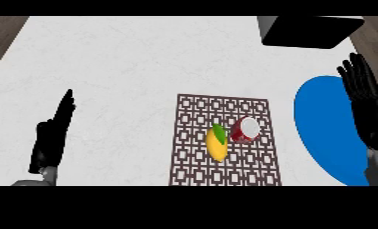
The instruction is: Pick the lemon from the placemat and place it in the plate
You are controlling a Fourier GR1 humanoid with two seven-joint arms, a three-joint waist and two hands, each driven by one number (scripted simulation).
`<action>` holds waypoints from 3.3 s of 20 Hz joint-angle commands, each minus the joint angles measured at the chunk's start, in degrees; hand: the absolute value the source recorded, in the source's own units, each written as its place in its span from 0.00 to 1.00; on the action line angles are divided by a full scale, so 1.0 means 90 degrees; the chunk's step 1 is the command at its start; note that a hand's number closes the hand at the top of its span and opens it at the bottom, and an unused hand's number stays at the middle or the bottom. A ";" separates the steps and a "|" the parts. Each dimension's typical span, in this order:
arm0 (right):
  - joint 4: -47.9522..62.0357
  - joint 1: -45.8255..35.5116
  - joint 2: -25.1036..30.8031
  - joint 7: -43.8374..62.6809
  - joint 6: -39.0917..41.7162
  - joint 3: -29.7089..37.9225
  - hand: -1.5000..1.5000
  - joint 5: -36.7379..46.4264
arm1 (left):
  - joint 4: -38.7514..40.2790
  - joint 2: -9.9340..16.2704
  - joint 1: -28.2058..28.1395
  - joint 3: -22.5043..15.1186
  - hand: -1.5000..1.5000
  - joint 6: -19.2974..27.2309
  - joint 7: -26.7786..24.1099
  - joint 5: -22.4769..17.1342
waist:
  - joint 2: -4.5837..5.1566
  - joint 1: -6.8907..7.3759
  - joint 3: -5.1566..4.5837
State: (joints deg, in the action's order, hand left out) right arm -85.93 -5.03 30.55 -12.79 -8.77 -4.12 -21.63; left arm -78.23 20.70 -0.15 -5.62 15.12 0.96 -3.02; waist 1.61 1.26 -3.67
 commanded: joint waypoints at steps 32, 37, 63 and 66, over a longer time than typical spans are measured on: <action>0.0647 0.1086 -0.3112 0.4972 -0.3878 -0.4224 0.00 0.8548 | 0.0230 -0.0073 0.0078 0.0337 0.50 -0.1356 -0.1207 -0.0712 | -0.0238 -0.0327 0.0357; -0.0459 0.0787 -0.3314 0.6668 -0.2004 -0.4013 0.00 0.9330 | -0.0099 -0.0117 0.0164 0.0211 0.50 -0.1291 -0.0891 -0.0647 | -0.0236 -0.0247 0.0381; 0.0134 -0.0585 -0.3392 0.9283 0.0002 -0.4206 0.00 0.8863 | 0.0012 -0.0636 0.0497 0.0315 0.50 -0.1440 -0.0794 -0.0218 | -0.0173 -0.0108 0.0407; 0.0657 -0.0016 -0.3385 0.8176 -0.0560 -0.3588 0.00 0.9058 | 0.0258 -0.0533 0.0366 0.0502 0.50 -0.1563 -0.1000 -0.0219 | -0.0173 -0.0142 0.0408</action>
State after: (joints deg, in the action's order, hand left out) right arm -84.87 -7.28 0.61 60.39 -10.13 -38.85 59.57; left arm -77.75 16.48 3.17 -1.42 0.93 -6.63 -6.05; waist -0.33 0.19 -0.25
